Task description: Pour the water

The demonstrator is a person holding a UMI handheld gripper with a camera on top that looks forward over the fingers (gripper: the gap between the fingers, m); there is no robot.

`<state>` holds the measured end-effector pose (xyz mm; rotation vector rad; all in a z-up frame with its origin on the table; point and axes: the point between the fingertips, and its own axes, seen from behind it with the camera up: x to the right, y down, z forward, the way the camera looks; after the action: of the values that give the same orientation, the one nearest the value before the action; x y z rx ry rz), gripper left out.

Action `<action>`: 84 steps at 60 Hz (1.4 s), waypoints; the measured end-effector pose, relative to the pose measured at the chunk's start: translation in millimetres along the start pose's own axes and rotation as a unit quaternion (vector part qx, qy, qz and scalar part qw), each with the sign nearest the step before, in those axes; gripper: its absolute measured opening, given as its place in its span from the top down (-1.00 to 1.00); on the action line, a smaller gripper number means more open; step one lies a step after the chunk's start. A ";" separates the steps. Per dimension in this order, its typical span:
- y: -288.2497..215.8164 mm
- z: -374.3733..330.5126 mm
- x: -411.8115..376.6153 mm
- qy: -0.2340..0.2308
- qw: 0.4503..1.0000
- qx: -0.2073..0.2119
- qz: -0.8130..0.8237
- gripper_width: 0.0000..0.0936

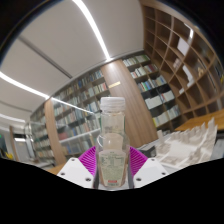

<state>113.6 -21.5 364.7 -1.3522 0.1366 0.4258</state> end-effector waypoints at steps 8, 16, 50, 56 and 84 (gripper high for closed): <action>45.6 2.3 83.7 0.054 0.988 -0.046 -0.140 0.17; 114.7 -12.0 136.3 0.085 0.968 -0.134 -0.196 0.17; 202.2 -63.3 203.3 0.136 0.945 -0.226 -0.191 -0.79; 184.0 -90.3 178.5 0.151 0.941 -0.229 -0.200 -0.84; 121.6 -313.0 40.8 0.173 0.932 -0.267 -0.174 -0.83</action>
<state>151.7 -295.6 170.1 -1.9416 0.0689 -0.0946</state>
